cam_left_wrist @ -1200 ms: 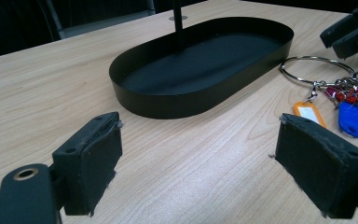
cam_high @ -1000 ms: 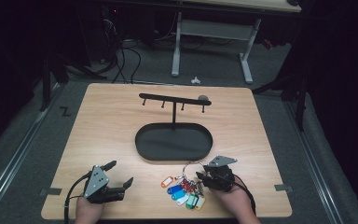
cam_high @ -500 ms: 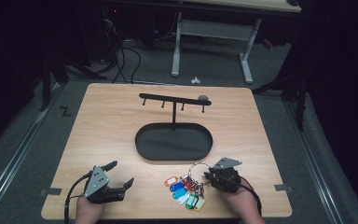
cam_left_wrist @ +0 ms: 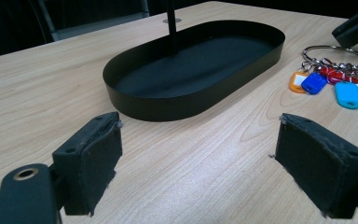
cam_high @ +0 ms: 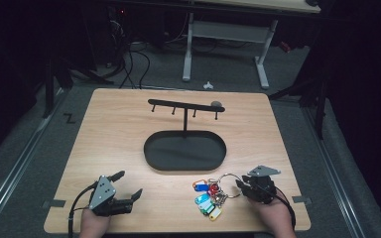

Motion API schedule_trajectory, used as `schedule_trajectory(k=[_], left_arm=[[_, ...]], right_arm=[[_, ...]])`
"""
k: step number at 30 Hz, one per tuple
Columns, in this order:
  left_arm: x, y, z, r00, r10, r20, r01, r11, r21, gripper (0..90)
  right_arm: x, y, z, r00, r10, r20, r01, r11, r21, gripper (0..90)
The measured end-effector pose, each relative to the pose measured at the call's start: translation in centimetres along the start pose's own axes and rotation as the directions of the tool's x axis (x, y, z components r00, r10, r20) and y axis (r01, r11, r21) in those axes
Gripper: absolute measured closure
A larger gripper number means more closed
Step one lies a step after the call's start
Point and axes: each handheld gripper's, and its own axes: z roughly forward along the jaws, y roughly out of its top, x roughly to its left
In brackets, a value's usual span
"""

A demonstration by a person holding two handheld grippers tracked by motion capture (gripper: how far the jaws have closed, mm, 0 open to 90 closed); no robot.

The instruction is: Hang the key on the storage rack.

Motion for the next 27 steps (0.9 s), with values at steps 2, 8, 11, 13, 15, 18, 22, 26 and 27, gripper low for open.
schedule_trajectory(k=[2, 8, 11, 13, 15, 18, 22, 26, 27], left_arm=[[0.0, 0.0, 0.0, 1.0000, -0.001, 0.002, 0.001, 1.0000, 0.002, 15.0], [0.0, 0.0, 0.1, 1.0000, 0.000, 0.004, 0.000, 1.0000, 0.002, 15.0], [0.0, 0.0, 0.1, 1.0000, 0.002, 0.003, -0.002, 1.0000, 0.004, 15.0], [0.0, -0.1, 0.1, 1.0000, -0.002, 0.001, 0.002, 1.0000, 0.005, 15.0], [0.0, -0.1, 0.1, 1.0000, -0.001, 0.001, 0.001, 1.0000, 0.007, 15.0], [0.0, -0.1, 0.0, 1.0000, 0.000, 0.003, 0.000, 1.0000, 0.007, 15.0], [0.0, -0.1, -0.1, 1.0000, 0.000, 0.004, 0.000, 1.0000, 0.008, 15.0], [-0.1, -0.1, -0.1, 1.0000, 0.002, 0.010, -0.002, 1.0000, 0.008, 15.0], [-0.1, -0.1, 0.0, 0.9999, 0.002, 0.012, -0.002, 1.0000, 0.006, 15.0]], right_arm=[[-0.2, 0.1, -0.2, 0.9999, 0.010, 0.000, -0.010, 1.000, -0.002, 63.8], [-0.5, -0.3, 0.3, 0.9995, 0.028, -0.016, -0.028, 0.999, 0.030, 59.7], [-0.3, -0.1, 0.6, 0.9996, 0.005, -0.028, -0.005, 0.999, 0.032, 56.6], [-0.2, 0.6, 0.9, 0.9986, -0.030, -0.043, 0.031, 0.999, 0.031, 55.9], [-0.3, 1.6, 1.0, 0.9979, -0.038, -0.053, 0.040, 0.998, 0.043, 55.9], [-0.5, 2.7, 1.3, 0.9957, -0.051, -0.078, 0.056, 0.996, 0.068, 56.1], [-0.7, 4.1, 2.3, 0.9903, -0.086, -0.109, 0.103, 0.982, 0.161, 55.2], [-0.8, 5.8, 3.1, 0.9782, -0.147, -0.146, 0.184, 0.940, 0.286, 55.0], [-0.8, 6.2, 3.2, 0.9762, -0.155, -0.152, 0.195, 0.933, 0.303, 54.9]])
